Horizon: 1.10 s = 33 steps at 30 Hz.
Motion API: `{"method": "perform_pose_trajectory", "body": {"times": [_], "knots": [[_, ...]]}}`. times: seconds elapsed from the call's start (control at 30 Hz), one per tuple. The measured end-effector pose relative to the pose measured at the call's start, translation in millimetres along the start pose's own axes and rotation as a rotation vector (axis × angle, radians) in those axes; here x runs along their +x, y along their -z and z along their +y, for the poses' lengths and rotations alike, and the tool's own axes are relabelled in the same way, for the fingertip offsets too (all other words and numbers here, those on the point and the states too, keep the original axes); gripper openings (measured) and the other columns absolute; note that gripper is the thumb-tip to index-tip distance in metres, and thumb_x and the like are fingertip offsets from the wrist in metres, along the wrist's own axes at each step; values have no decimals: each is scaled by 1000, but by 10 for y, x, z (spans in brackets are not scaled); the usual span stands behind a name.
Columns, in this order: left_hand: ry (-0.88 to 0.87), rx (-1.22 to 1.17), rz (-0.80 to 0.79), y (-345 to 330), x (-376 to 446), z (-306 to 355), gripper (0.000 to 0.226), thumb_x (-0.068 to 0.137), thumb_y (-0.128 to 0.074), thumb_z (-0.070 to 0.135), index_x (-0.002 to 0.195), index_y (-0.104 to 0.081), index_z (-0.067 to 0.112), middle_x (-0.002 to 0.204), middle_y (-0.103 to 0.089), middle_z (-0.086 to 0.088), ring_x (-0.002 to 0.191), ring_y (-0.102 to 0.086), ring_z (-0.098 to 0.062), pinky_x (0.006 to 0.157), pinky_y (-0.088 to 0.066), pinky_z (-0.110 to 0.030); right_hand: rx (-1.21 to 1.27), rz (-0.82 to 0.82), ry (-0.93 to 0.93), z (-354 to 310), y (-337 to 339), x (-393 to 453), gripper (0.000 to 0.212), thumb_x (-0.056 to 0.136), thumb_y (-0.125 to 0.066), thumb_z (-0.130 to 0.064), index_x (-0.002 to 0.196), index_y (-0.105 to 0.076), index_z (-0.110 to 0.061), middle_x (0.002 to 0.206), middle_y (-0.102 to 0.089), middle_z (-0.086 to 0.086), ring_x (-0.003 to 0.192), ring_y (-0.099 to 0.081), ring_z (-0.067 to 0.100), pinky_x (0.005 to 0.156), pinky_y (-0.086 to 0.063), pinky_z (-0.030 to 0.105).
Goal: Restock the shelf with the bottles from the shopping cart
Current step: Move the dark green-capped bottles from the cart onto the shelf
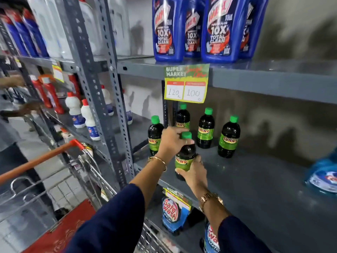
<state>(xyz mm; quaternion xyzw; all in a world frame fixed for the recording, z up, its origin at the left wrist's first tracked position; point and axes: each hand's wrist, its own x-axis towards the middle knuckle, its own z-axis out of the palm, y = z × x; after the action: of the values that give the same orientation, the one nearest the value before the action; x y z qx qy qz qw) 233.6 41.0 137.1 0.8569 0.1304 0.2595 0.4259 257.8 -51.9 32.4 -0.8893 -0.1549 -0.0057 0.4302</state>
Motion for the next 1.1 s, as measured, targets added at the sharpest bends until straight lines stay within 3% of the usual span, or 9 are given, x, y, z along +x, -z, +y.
{"method": "perform_pose_trajectory", "body": {"times": [0.2,0.43,0.6,0.67,0.73,0.83,0.9,1.0,1.1], "knots": [[15,-89,-32,-48,252,-94,55,59,-85,10,110,-67,3,111,-70,-15,100,-67,-22,94,-53,-38,15,34,7,16,-84,212,69,66,-80,-33,110,-35,-7,116,-58,18,105,-59,37,86,-48,40],[-22,-92,-29,-83,297,-126,55,60,-85,12,111,-66,5,110,-70,-12,94,-65,-14,83,-49,-21,53,41,10,-12,-92,191,71,66,-82,-26,115,-35,-6,119,-55,19,107,-57,37,87,-49,40],[-19,-79,-39,-56,198,-111,55,64,-82,12,115,-61,9,115,-67,-13,108,-62,-23,82,-44,-13,125,-29,-8,26,-43,42,91,71,-78,-14,140,-20,-4,137,-44,20,125,-46,34,100,-42,41],[-12,-104,-72,-11,169,-100,70,64,-82,11,126,-51,14,121,-63,-14,113,-59,-25,92,-45,-20,29,152,40,39,-25,-111,76,75,-74,-15,136,-31,-1,132,-49,23,123,-46,37,101,-43,46],[-3,-143,-65,70,107,-106,83,65,-82,12,136,-39,19,129,-58,-14,121,-53,-24,104,-43,-35,-164,364,178,58,-38,-267,51,72,-73,-13,116,-51,-1,114,-62,21,108,-57,38,95,-46,50],[55,-207,70,283,-65,-219,76,70,-79,15,135,-39,17,126,-58,-15,113,-56,-24,97,-48,-37,-339,487,423,54,-122,-503,32,66,-74,-13,93,-60,-7,92,-69,14,85,-65,32,73,-52,43],[108,-205,173,453,-260,-382,60,73,-77,15,126,-49,14,114,-63,-13,97,-63,-22,84,-54,-31,-317,434,548,47,-235,-682,21,71,-63,-18,90,-59,-13,89,-69,8,82,-60,26,70,-46,35],[212,-148,309,700,-694,-815,31,74,-76,14,101,-62,7,88,-66,-7,70,-62,-9,65,-52,-13,-215,197,708,17,-494,-1011,14,77,-49,-17,85,-60,-14,84,-66,6,78,-56,26,69,-35,36],[389,7,313,885,-1181,-1359,9,77,-72,15,74,-64,10,68,-60,-6,63,-53,-15,60,-43,-23,-124,-34,768,-21,-799,-1323,11,79,-51,-7,82,-61,-9,81,-65,9,76,-59,29,70,-39,33]]}}
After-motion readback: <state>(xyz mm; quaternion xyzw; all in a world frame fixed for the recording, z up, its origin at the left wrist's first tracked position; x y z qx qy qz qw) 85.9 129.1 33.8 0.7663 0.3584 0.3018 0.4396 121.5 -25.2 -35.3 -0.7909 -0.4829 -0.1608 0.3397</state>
